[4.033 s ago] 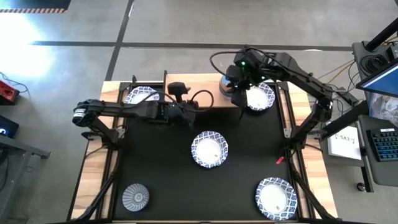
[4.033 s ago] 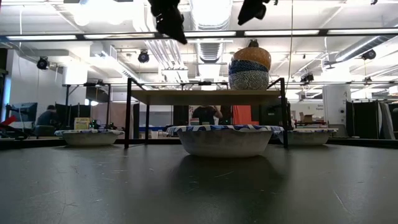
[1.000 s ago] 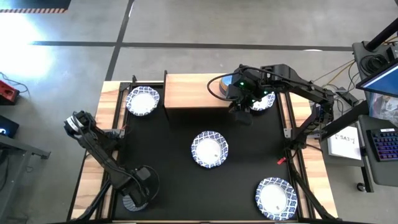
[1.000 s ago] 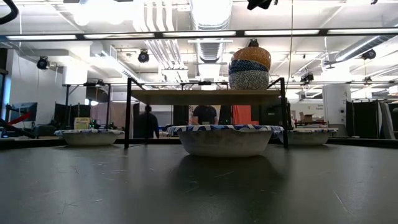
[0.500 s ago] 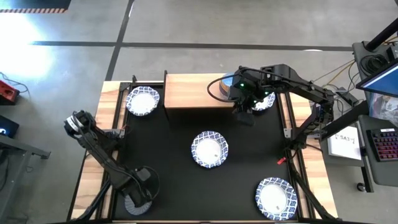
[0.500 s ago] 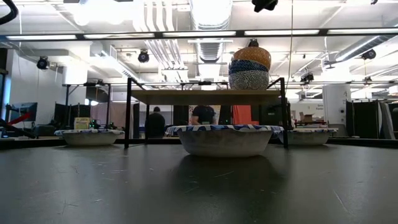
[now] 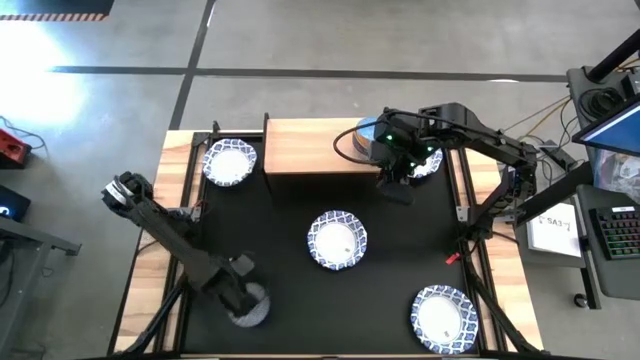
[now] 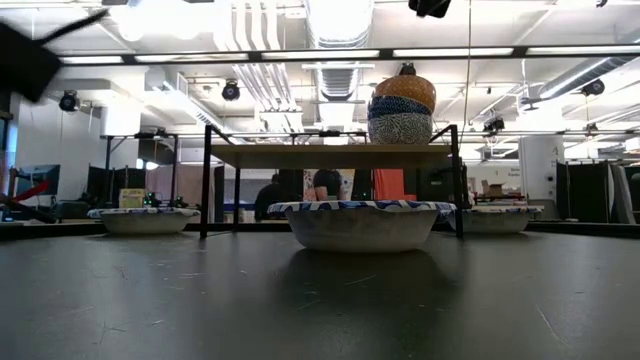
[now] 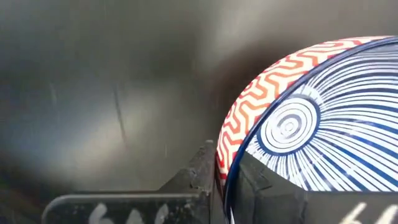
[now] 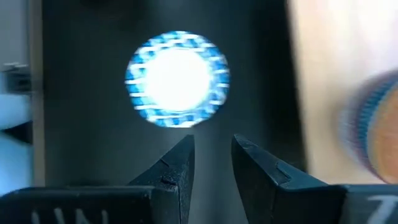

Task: Place and stack bowls onto a shelf
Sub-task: Stack the dark blue bowl on top of the light blue bowl on the shelf

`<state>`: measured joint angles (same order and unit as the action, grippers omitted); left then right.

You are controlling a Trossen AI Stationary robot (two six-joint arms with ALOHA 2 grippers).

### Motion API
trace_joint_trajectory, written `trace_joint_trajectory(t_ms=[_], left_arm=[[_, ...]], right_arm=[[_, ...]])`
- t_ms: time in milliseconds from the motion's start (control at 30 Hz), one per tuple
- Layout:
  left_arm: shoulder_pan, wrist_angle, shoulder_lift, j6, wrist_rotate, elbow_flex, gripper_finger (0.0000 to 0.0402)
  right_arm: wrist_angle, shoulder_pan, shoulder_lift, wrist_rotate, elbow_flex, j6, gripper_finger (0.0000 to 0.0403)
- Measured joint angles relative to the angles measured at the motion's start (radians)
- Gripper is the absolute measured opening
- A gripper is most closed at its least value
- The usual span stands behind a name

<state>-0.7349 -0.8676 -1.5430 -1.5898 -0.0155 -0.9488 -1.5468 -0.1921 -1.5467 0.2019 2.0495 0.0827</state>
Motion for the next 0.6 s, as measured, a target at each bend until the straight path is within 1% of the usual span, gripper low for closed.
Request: trace_joint_trajectory(t_ms=[100, 167, 233, 300, 400, 533, 600], left_arm=[[0.09, 0.007, 0.042, 0.114, 0.11, -0.011, 0.0006], [0.157, 0.012, 0.064, 0.212, 0.146, -0.019, 0.0006], [0.231, 0.022, 0.08, 0.315, 0.158, -0.022, 0.0006], [0.304, 0.056, 0.096, 0.421, 0.16, -0.032, 0.0006], [0.423, 0.166, 0.104, 0.603, 0.147, -0.049, 0.0006], [0.56, 0.342, 0.104, 0.848, 0.065, -0.076, 0.0006], [0.619, 0.388, 0.104, 0.936, 0.026, -0.095, 0.0006]], right_arm=[[-0.004, 0.0, 0.0, 0.146, 0.0, 0.039, 0.0095], [0.001, 0.006, 0.0, 0.245, -0.001, 0.065, 0.0095], [0.013, 0.02, 0.0, 0.302, -0.005, 0.094, 0.0095], [0.018, 0.041, 0.0, 0.311, -0.007, 0.122, 0.0095], [0.029, 0.08, -0.002, 0.312, -0.02, 0.167, 0.0095], [0.056, 0.136, -0.014, 0.312, -0.043, 0.179, 0.0095], [0.077, 0.164, -0.017, 0.311, -0.05, 0.18, 0.0095]])
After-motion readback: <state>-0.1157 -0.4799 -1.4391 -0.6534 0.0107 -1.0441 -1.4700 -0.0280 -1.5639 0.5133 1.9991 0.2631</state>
